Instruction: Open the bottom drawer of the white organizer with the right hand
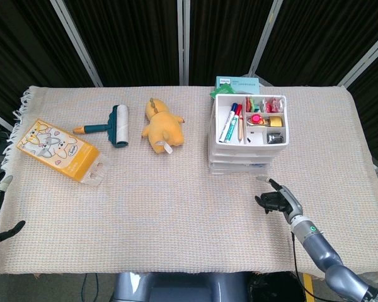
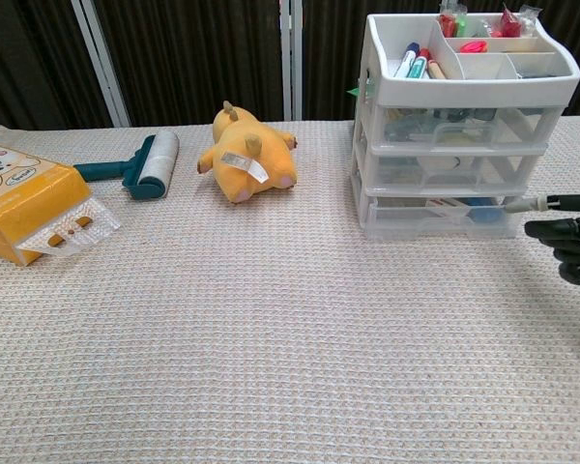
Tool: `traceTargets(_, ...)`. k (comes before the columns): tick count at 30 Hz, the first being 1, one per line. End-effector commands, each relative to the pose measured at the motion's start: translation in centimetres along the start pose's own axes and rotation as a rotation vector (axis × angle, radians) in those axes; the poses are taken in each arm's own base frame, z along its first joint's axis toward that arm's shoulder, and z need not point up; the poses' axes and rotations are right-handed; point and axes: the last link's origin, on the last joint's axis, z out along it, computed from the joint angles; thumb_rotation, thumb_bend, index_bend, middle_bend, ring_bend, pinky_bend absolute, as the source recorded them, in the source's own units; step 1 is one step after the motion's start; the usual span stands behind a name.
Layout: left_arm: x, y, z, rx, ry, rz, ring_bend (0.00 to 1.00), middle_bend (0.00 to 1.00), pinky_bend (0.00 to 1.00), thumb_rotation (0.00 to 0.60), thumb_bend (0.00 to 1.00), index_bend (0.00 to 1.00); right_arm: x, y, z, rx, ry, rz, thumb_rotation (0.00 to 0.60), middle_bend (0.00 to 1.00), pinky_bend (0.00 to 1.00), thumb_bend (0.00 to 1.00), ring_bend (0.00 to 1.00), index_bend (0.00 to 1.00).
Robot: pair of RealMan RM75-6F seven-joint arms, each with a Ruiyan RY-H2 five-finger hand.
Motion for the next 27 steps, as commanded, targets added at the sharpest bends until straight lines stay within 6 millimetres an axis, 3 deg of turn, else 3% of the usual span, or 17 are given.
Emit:
traceTargets(1,0.0,0.0,0.0,0.001,0.001,0.000,0.00,0.00,0.00,0.600,0.09,0.00,0.1,0.0,0.8,0.057,0.087,-0.332,0.600,0.83,0.70,0.32,0.85,0.22)
traceTargets(4,0.0,-0.1,0.1,0.003,0.000,-0.002,0.00,0.00,0.00,0.600,0.09,0.00,-0.1,0.1,1.7,0.090,0.161,-0.466,0.600,0.83,0.70,0.32,0.85,0.23)
traceTargets(12,-0.1,-0.2,0.3,0.005,-0.008,-0.006,0.00,0.00,0.00,0.600,0.09,0.00,-0.6,0.0,3.2,0.112,0.231,-0.592,0.600,0.83,0.70,0.32,0.85,0.24)
traceTargets(27,-0.1,-0.4,0.4,0.014,-0.014,-0.008,0.00,0.00,0.00,0.600,0.09,0.00,-2.4,0.7,5.1,0.108,0.208,-0.576,0.600,0.83,0.70,0.32,0.85,0.24)
